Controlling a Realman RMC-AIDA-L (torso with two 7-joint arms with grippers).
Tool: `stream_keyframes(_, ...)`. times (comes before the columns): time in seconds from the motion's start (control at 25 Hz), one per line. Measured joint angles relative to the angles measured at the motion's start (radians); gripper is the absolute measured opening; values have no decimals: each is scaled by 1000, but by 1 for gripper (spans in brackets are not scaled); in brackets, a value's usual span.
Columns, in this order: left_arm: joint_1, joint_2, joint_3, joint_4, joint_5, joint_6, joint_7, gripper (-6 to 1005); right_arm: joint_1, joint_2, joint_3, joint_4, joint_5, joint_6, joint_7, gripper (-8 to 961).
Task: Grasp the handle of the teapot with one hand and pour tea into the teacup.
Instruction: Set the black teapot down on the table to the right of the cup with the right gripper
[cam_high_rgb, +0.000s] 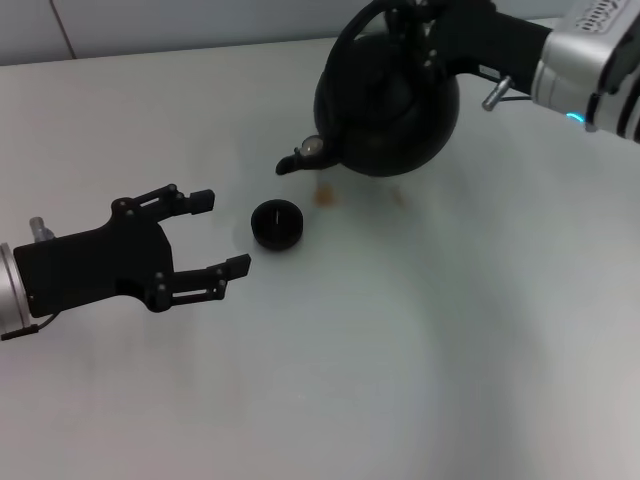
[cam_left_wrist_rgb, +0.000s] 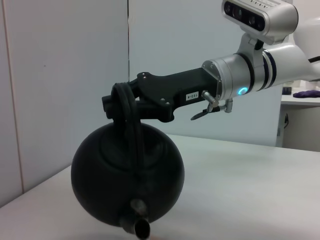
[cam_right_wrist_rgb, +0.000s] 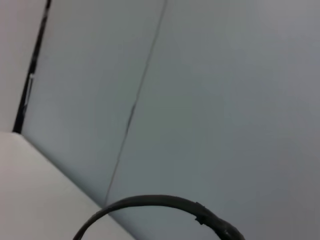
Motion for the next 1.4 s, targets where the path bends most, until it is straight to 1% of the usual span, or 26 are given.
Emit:
stream_keyframes(0.08,5,0,0,2,0,2,0,862,-21,0,2,12,48,-1,1,97)
stream_keyframes(0.24,7,1,0,4,0,4,0,862,-33,0,0,28,87,-2,3,97)
stream_keyframes(0.68,9,2,-1,5,0,4,0,862,-57,-4,14,94,136,1,29,97)
stream_keyframes(1.04,8,0,-2,5,0,4,0,862,-65,-8,71,148,140,11,29,97)
stream_keyframes(1.4,3,-4,3,6,0,4,0,862,-67,-9,75,177,138,17,29,96)
